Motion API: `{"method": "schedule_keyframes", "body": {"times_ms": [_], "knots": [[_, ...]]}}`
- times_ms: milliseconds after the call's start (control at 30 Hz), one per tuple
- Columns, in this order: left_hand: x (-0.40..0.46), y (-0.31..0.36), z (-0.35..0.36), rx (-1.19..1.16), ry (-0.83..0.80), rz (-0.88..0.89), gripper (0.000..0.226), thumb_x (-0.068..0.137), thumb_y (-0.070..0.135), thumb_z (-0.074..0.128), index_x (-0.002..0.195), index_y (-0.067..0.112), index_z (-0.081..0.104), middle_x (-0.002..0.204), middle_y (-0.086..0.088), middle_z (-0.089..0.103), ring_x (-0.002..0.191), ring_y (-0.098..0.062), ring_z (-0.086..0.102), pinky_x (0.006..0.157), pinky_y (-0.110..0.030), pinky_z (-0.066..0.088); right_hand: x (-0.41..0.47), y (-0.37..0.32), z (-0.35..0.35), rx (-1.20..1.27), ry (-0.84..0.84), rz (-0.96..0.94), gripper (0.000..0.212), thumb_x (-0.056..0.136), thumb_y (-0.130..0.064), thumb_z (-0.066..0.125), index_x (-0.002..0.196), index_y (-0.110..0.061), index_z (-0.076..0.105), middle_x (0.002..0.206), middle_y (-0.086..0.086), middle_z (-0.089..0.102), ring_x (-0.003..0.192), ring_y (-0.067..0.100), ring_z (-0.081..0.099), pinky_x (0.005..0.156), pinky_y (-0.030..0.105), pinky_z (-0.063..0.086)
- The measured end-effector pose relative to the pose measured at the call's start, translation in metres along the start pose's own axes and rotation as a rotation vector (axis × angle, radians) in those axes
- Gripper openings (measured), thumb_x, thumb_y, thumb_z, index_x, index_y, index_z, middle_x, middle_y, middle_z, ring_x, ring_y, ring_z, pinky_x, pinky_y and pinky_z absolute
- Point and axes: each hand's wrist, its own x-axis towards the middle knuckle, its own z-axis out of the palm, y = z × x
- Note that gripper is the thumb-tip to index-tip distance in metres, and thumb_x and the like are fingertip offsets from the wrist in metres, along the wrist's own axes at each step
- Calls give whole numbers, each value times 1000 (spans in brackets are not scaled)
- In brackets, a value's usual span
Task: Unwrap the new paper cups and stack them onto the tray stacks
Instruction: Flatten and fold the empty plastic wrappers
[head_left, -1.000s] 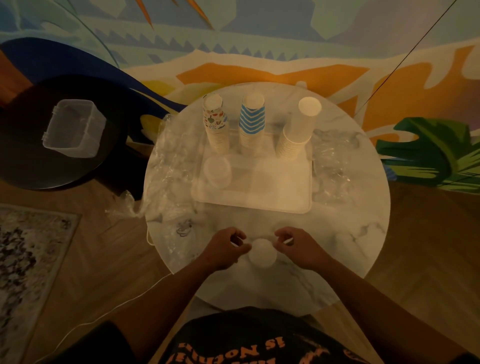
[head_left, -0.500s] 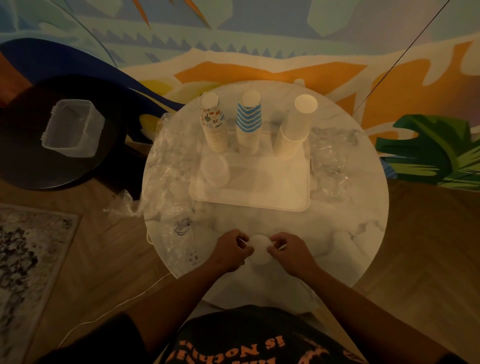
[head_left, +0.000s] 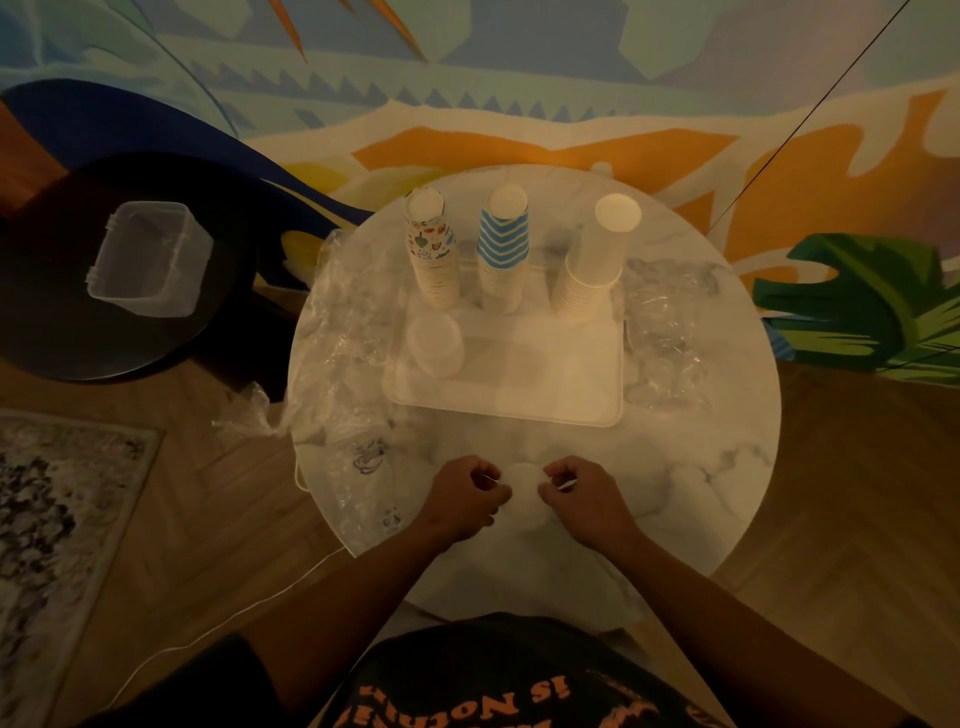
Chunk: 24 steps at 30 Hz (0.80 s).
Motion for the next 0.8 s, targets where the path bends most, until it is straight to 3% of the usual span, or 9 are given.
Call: {"method": "schedule_keyframes", "body": {"times_ms": [133,267,400,567,700,800], "knots": [[-1,9,-7,-29,21,14,20,87,18,77,102,9,67,84,-4,71,70,-18,71,58,-28,60,2,-8,-6,68,-18,-19,14,87,-23,76,99,-20,71,96,-4,71,84,9,66,72,21,51],[-1,20,-19,-81,33,30,18,89,17,76,105,11,67,87,-5,72,70,-16,70,57,-25,59,5,-21,-11,132,-10,-58,12,87,-20,76,97,-22,71,92,-6,71,83,6,66,70,16,48],[1,30,-36,-104,73,60,17,91,18,75,107,15,69,92,-4,72,71,-15,70,58,-23,58,11,-35,-13,190,0,-81,15,87,-23,77,102,-19,75,95,-6,74,80,7,68,73,20,50],[9,44,-60,-147,155,109,18,94,13,70,112,14,71,98,-3,72,75,-14,69,59,-21,59,23,-64,-17,240,22,-116,19,90,-20,75,108,-23,73,98,-10,70,74,-4,63,67,5,45],[20,57,-78,-180,258,149,22,95,9,68,115,16,71,99,6,69,79,-10,69,59,-16,56,39,-96,-16,251,59,-182,23,90,-19,74,113,-21,73,97,-13,69,75,-8,62,69,3,44],[33,64,-93,-190,346,176,24,93,8,70,116,16,72,100,5,71,73,-7,70,65,-21,60,55,-120,-14,238,72,-234,25,92,-20,73,116,-19,73,98,-12,69,75,-8,61,69,2,43]]}}
